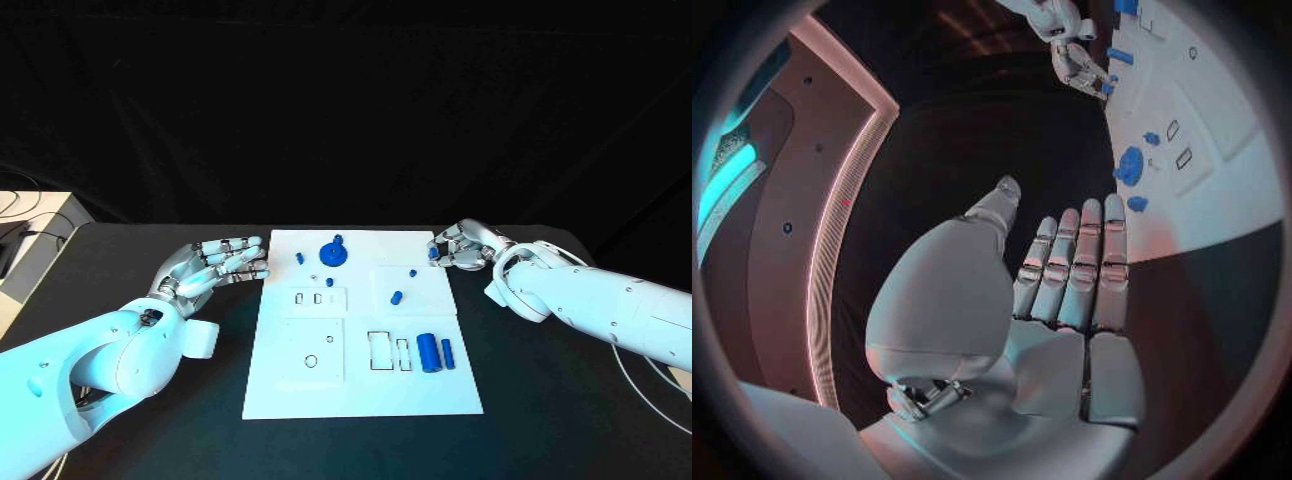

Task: Assemble the parts on the task board

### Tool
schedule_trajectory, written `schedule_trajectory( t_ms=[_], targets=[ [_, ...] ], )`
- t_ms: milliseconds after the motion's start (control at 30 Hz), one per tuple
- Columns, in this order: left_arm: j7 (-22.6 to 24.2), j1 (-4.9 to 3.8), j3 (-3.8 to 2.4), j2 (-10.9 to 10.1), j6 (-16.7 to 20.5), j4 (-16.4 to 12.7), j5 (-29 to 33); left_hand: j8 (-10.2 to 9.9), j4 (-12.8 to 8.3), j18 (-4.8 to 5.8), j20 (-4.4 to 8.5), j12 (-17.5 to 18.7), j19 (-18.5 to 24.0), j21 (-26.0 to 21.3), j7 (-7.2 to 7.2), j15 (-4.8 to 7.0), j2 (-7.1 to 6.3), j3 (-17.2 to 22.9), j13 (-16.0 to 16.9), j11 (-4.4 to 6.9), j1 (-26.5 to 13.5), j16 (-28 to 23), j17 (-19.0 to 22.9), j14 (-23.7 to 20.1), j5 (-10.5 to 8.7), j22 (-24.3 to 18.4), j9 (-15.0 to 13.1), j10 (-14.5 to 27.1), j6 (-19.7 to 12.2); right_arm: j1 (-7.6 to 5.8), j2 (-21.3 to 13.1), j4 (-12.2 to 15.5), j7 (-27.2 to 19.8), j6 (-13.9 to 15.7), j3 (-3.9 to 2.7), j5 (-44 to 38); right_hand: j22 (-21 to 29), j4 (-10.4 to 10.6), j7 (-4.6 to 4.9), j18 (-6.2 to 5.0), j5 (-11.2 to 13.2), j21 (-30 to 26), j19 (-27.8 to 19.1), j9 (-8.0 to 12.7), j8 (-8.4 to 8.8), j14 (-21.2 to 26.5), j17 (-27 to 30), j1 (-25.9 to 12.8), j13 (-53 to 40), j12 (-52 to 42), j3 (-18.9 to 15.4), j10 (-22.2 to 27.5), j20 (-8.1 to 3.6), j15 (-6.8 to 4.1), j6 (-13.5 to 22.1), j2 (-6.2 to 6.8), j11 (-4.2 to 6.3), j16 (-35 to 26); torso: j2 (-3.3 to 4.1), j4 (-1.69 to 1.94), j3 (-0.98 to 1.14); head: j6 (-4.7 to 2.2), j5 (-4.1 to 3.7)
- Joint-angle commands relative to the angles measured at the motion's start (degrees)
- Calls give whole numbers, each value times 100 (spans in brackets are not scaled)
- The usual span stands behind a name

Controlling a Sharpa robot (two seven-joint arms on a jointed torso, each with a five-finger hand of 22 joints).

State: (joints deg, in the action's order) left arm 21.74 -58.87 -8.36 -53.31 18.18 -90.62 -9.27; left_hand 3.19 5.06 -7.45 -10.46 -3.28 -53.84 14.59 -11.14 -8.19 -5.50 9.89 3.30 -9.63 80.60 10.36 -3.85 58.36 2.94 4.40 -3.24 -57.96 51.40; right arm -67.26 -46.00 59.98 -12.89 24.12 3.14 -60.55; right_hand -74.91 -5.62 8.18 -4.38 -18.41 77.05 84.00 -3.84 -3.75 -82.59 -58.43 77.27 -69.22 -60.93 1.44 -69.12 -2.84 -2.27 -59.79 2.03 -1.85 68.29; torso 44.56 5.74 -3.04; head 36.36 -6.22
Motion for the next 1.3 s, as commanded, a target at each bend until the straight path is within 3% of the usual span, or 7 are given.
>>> schedule_trajectory(
  t_ms=[33, 300, 433, 633, 900, 1133, 1300],
  targets=[
    [27, 1, -6, 7, -101, -8, -13, 9, -20, 72, 8, -15, 30, 24, 1, -26, 45, -10, 7, -29, -3, -24, 7, -31, 5, -4, -4, 18, -57, 7, 13, 7, -18, -119, 0, -41, -1159, 9, -1, 100, 14, 14, 464, 8, 3, -17, -7, -1, -15, -39, 7, -45, -37, -26, -66, -61, 8, 40, -3, 2, -6, -1, 4],
    [23, 1, -6, 2, -92, -10, -14, 9, -22, 70, 7, -15, 32, 23, 5, -28, 50, -9, 7, -29, 3, -23, 7, -34, 5, -4, -4, 19, -61, 6, 11, 0, -12, -70, 0, -41, -1160, -26, -96, 105, -8, 22, 462, -9, -48, -17, -9, 10, -46, -44, 85, -55, -62, -66, -331, -180, 64, 40, 3, -5, 1, -8, 14],
    [23, 1, -6, 1, -91, -10, -14, 9, -22, 70, 7, -15, 32, 23, 5, -28, 50, -9, 7, -29, 3, -23, 7, -34, 5, -4, -4, 19, -61, 6, 11, -7, -16, -18, 0, -41, -1162, -59, -180, 114, 164, 30, 461, -33, -99, -18, -14, 56, -60, -42, 195, -63, -95, -104, -538, -293, 118, 36, 2, -6, 0, -27, 17],
    [24, 1, -6, 5, -91, -7, -14, 9, -22, 70, 7, -15, 32, 23, 5, -28, 50, -9, 7, -29, 3, -23, 7, -34, 5, -4, -4, 19, -61, 6, 19, -13, -14, 29, 0, -44, -1163, -186, -207, 141, 294, 37, 457, -25, -64, -24, -40, 15, -95, -4, 337, -79, -160, -134, -633, -317, 141, 16, 1, -3, 2, -40, 13],
    [23, 1, -6, 5, -90, -1, -14, 8, -21, 70, 6, -16, 34, 21, 6, -29, 50, -9, 7, -30, 1, -25, 7, -38, 6, -4, -4, 19, -66, 6, 21, 33, -52, 204, 0, -32, -1167, -203, -229, 141, 523, 50, 460, -39, -90, -28, -62, 36, -119, -9, 370, -104, -158, -141, -668, -418, 155, 15, 6, -8, 2, -35, 23],
    [22, 2, -6, 8, -92, 3, -14, 8, -21, 70, 6, -14, 34, 21, 10, -29, 54, -7, 6, -29, 2, -25, 7, -39, 5, -4, -4, 23, -64, -30, -46, 289, 113, 264, -22, 48, -1166, -209, -236, 141, 584, 47, 460, -39, -96, -28, -67, 34, -123, 0, 359, -109, -161, -143, -681, -426, 160, 10, -3, -9, -2, -38, 34],
    [19, 2, -6, 10, -92, 3, -13, 8, -21, 70, 6, -14, 34, 21, 10, -29, 54, -7, 6, -29, 2, -25, 7, -39, 5, -4, -4, 23, -64, -184, -97, 607, 393, 310, -39, 55, -1165, -217, -237, 140, 634, 45, 461, -36, -92, -30, -69, 25, -126, 8, 346, -114, -163, -144, -680, -427, 161, 4, -2, -18, -3, -49, 45]
  ],
)
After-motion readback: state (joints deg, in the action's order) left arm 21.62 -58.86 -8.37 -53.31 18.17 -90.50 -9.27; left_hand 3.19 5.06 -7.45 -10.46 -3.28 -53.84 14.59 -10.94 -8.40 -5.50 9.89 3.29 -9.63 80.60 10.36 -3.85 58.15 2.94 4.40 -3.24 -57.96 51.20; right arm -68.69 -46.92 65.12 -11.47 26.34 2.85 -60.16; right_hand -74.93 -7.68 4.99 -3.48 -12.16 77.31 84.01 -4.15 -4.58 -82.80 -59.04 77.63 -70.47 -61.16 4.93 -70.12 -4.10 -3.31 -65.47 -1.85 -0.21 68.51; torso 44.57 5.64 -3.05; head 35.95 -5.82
